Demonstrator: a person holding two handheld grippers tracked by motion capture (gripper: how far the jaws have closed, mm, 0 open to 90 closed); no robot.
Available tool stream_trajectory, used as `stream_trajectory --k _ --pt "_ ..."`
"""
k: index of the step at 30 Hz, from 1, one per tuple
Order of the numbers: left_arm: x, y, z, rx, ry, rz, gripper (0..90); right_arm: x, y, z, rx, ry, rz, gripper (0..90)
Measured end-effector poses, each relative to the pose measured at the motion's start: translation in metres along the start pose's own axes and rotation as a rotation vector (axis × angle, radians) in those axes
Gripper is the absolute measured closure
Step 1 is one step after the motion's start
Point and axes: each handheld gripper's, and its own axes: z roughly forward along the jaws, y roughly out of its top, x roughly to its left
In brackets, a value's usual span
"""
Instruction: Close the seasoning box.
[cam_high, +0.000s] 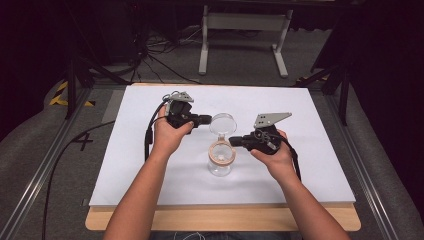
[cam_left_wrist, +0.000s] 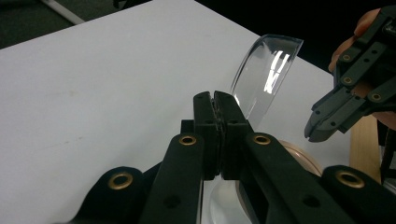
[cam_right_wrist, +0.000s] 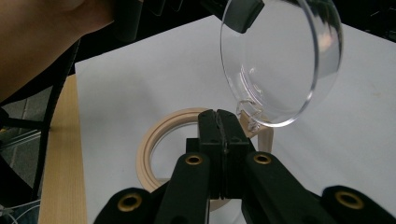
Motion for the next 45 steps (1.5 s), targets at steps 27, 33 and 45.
stream_trajectory --k 27,33,45 --pt "-0.037 -0.023 -0.037 0.113 0.064 0.071 83.9 0.009 -0.002 0.0 0.075 0.043 0.014 89.9" --pt "-0.042 -0.039 -0.05 0.167 0.086 0.072 82.6 0.012 -0.003 0.0 0.105 0.053 0.016 90.0" --pt "-0.041 -0.056 -0.065 0.291 0.061 0.084 77.9 0.019 -0.005 -0.003 0.156 0.05 -0.005 89.9"
